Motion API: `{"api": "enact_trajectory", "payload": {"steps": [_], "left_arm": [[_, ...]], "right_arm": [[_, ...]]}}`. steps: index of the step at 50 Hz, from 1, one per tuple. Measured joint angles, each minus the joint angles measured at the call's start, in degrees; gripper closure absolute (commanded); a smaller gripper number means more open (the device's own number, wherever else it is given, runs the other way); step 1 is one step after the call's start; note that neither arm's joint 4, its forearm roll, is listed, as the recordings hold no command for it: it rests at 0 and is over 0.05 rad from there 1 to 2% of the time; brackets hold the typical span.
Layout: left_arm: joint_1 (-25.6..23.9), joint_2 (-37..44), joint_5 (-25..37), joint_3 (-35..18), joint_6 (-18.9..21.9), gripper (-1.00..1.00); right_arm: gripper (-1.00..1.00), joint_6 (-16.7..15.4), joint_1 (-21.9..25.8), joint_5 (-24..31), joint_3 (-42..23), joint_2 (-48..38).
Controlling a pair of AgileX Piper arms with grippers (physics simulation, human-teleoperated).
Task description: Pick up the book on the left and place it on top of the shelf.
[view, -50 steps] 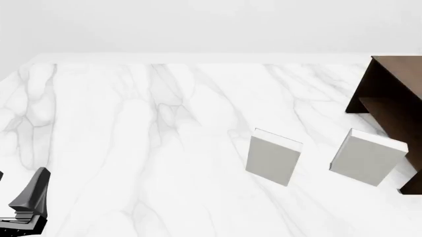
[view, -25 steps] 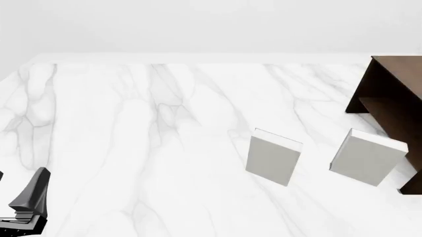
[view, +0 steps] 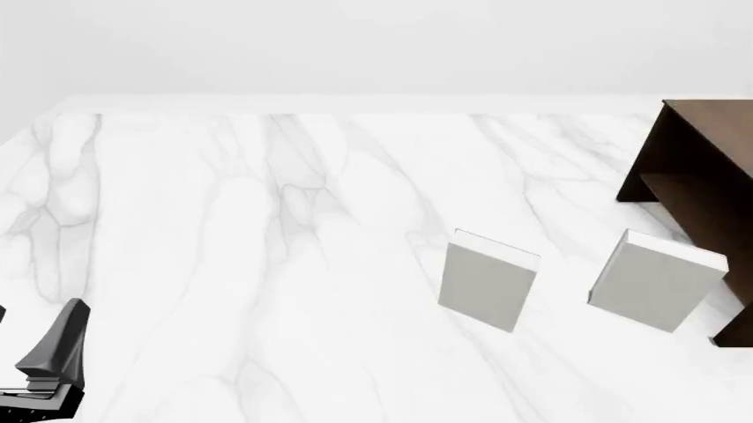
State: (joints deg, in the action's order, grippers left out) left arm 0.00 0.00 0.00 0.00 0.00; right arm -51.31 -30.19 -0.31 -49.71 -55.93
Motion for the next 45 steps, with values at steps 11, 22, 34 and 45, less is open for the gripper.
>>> {"api": "enact_trajectory", "payload": {"steps": [11,22,34,45], "left_arm": [[0.00,0.00,0.00,0.00,0.00,-1.00],[0.00,0.00,0.00,0.00,0.00,-1.00],[0.00,0.00,0.00,0.00,0.00,-1.00],[0.00,0.00,0.00,0.00,0.00,-1.00]], "right_arm": [[1.00,-0.24,-0.78,-2.93,-0.19,-3.89],[1.00,-0.49,-1.11,-5.52,-1.06,-7.91],[1.00,-0.80,-1.38,-7.98,-2.26,-12.07],[1.00,-1.36,-1.58,-10.34,-3.53,-16.18]]}}
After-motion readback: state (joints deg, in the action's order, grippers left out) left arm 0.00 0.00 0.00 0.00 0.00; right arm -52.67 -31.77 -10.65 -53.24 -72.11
